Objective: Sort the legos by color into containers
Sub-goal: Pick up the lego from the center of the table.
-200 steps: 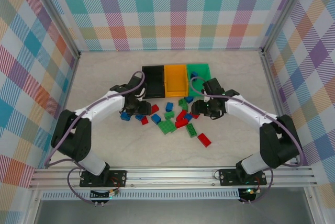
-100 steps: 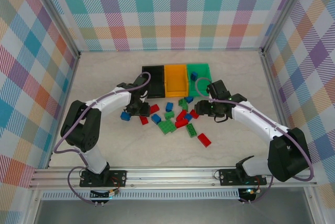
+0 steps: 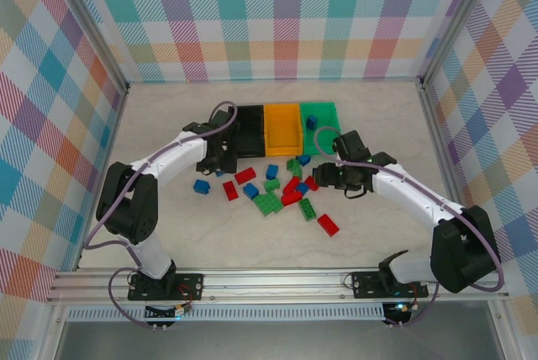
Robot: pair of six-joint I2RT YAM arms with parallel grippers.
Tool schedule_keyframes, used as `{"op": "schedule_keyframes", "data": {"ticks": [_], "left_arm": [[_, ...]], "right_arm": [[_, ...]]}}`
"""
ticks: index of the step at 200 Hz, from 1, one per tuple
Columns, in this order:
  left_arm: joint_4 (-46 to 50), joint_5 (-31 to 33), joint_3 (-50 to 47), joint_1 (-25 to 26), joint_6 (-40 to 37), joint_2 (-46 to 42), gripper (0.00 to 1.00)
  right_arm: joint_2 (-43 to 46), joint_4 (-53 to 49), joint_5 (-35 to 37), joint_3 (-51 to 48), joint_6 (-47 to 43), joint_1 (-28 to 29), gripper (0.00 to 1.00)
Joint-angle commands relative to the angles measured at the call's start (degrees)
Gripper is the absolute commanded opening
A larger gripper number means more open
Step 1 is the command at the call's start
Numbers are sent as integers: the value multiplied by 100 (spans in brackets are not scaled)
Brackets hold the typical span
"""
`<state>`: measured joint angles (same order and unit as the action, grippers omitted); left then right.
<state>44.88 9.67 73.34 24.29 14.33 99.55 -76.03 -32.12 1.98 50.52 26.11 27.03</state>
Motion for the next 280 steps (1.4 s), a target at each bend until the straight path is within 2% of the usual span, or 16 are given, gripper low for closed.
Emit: {"op": "schedule_keyframes", "data": {"ticks": [1, 14, 29, 41, 72, 112, 154, 192, 222, 255, 280], "left_arm": [[104, -240, 370, -103, -500, 446, 69], [370, -428, 759, -182, -882, 840, 69], [739, -238, 1211, -204, -1234, 1268, 69], [844, -120, 1426, -206, -1398, 1460, 69], [915, -295, 1705, -232, -1667, 1759, 69], [980, -301, 1625, -241, -1660, 2007, 65], [698, -410, 975, -258, -1429, 1615, 62], [490, -534, 550, -302, -1305, 1289, 47], [404, -609, 466, -302, -1187, 1020, 39], [230, -695, 375, -302, -1108, 730, 21], [141, -730, 293, -302, -1046, 548, 20]], "right_arm": [[246, -4, 38, -102, 39, 22, 67], [329, -63, 74, -121, 36, 27, 67], [483, -89, 146, -193, 56, 23, 68], [597, -105, 204, -259, 82, 23, 68], [820, -162, 325, -381, 117, 20, 68], [1002, -224, 486, -430, 37, 24, 68], [946, -174, 461, -401, 17, 22, 68], [838, -68, 340, -384, 26, 28, 68], [809, -45, 300, -349, 17, 21, 68], [816, -41, 308, -341, -18, 21, 68], [810, -62, 313, -344, -44, 22, 68]]}}
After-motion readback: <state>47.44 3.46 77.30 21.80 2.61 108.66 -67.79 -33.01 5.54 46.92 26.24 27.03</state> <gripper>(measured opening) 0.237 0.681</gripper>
